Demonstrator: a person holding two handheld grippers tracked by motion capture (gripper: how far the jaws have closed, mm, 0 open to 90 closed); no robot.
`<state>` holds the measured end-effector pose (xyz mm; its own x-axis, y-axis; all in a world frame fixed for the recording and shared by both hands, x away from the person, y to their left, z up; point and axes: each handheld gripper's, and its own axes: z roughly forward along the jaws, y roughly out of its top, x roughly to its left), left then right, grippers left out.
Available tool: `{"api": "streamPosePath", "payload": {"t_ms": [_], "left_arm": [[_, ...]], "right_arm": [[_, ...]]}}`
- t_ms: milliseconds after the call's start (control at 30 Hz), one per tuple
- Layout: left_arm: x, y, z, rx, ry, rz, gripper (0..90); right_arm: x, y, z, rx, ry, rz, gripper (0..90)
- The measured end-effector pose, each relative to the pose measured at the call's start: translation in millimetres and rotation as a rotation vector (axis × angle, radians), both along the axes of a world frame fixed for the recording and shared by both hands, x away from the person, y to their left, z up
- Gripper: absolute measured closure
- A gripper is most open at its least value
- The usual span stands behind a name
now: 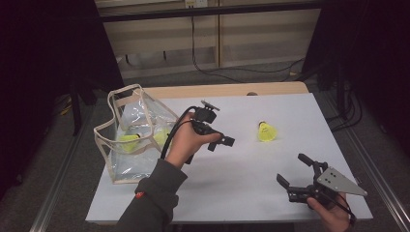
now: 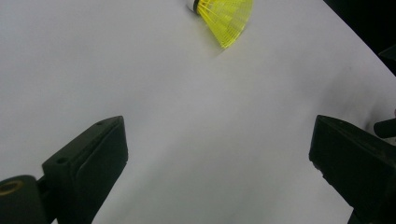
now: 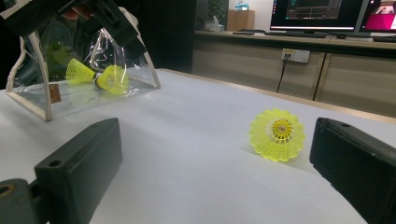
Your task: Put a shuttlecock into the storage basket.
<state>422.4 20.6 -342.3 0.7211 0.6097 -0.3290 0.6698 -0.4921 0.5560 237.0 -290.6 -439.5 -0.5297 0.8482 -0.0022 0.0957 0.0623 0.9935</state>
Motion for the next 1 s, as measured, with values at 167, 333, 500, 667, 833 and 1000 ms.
{"api": "streamPosePath", "payload": {"t_ms": [167,333,500,667,833,1000], "left_arm": [[1.3,-3.1,-6.4,0.006,0.002,-0.001,4.6],[3.8,-8.2,-13.7,0.01,0.003,0.007,4.6],[6.0,-13.3,-20.8,-0.006,0.008,0.025,4.5],[7.7,-17.4,-26.8,0.003,0.006,0.025,4.4],[8.4,-23.2,-31.6,-0.005,0.003,0.026,3.9],[10.5,-28.2,-37.4,-0.003,-0.003,0.025,3.9]], "right_arm": [[0.0,-1.1,-0.1,0.003,0.0,-0.006,2.2],[-1.2,-1.7,0.1,0.002,0.004,-0.008,2.2],[-1.2,-2.3,0.5,0.002,-0.001,-0.009,2.2],[-1.3,-2.0,0.1,0.0,0.003,-0.007,2.2],[-0.9,-3.0,0.3,0.002,0.001,-0.011,2.2],[-0.8,-1.7,0.3,0.001,0.004,-0.01,2.2]]}}
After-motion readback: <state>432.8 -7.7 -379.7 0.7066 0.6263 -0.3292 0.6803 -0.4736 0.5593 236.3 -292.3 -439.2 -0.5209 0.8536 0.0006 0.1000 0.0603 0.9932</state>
